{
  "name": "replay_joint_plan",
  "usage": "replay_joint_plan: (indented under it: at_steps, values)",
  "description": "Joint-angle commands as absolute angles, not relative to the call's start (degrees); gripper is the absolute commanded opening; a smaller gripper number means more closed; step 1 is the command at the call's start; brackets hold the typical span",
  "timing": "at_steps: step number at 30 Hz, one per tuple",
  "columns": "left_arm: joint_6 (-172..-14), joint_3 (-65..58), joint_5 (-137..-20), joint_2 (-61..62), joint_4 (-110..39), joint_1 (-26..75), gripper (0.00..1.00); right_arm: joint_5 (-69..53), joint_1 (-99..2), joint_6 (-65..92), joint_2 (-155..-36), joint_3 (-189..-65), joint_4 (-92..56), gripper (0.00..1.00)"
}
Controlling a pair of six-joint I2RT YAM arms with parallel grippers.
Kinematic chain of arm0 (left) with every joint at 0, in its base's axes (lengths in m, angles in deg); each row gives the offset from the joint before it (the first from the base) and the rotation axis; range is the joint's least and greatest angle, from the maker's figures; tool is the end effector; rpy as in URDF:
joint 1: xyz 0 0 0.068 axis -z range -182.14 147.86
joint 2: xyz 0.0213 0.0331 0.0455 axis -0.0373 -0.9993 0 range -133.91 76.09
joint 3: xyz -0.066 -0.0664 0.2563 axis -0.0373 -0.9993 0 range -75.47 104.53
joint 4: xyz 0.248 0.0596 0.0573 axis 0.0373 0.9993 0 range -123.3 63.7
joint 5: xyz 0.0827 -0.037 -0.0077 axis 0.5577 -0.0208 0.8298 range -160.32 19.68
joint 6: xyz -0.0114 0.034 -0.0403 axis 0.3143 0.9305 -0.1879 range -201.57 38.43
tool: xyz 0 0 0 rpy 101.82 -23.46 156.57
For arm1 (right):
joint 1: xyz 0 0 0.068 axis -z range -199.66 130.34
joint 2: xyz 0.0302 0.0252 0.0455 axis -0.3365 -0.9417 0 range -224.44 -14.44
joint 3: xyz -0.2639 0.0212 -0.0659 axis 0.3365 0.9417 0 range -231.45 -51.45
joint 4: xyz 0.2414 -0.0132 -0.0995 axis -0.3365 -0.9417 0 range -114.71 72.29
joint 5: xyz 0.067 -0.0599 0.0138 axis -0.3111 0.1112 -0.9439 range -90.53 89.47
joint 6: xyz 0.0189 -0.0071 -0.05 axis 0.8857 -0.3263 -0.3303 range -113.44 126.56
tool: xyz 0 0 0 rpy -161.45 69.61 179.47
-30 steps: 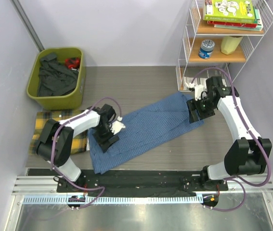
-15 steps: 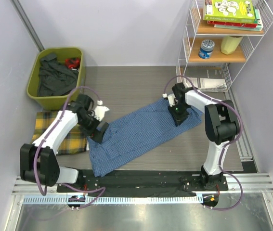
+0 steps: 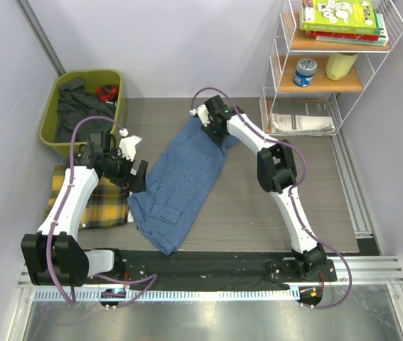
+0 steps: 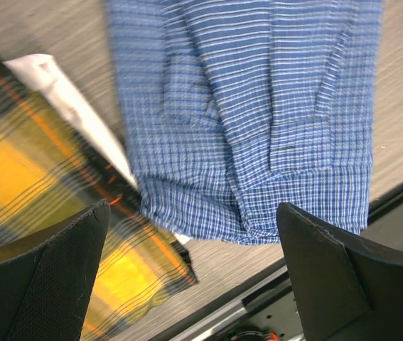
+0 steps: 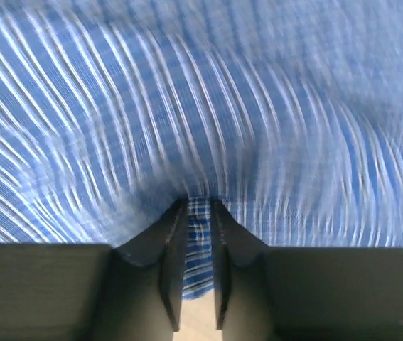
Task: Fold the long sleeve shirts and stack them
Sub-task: Fold the shirt
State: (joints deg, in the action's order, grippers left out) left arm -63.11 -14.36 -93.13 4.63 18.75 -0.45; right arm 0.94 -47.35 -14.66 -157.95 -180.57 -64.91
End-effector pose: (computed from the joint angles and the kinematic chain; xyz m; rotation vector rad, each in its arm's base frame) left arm 0.2368 -0.0208 0.2841 0.5769 2.5174 -0.4223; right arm 0.4755 0.2485 0.1715 -1.0870 2.4112 0.0039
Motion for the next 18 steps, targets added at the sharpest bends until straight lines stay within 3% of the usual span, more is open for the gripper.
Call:
replay_joint_plan:
  at_steps: [1, 5, 12, 18]
  values:
    - [-65.7, -12.4, -97.2, 2.1, 17.6, -0.8, 1.00, 1.1, -46.5, -22.1, -157.6, -185.4, -63.9, 0.30]
    - [-64.3, -10.8, -97.6, -0.9, 17.1, -0.8, 1.00, 5.9, -43.3, -21.3, -154.0, -181.5, -59.8, 0.33]
    - [-53.5, -13.6, -92.2, -5.6, 18.3, 5.6, 1.00, -8.9, -37.2, -11.8, -141.8, -172.4, -61.0, 0.34]
    - [-50.6, -15.3, -88.1, -7.9, 16.7, 11.9, 0.99, -22.6, -38.2, -1.0, -139.8, -165.7, -60.6, 0.34]
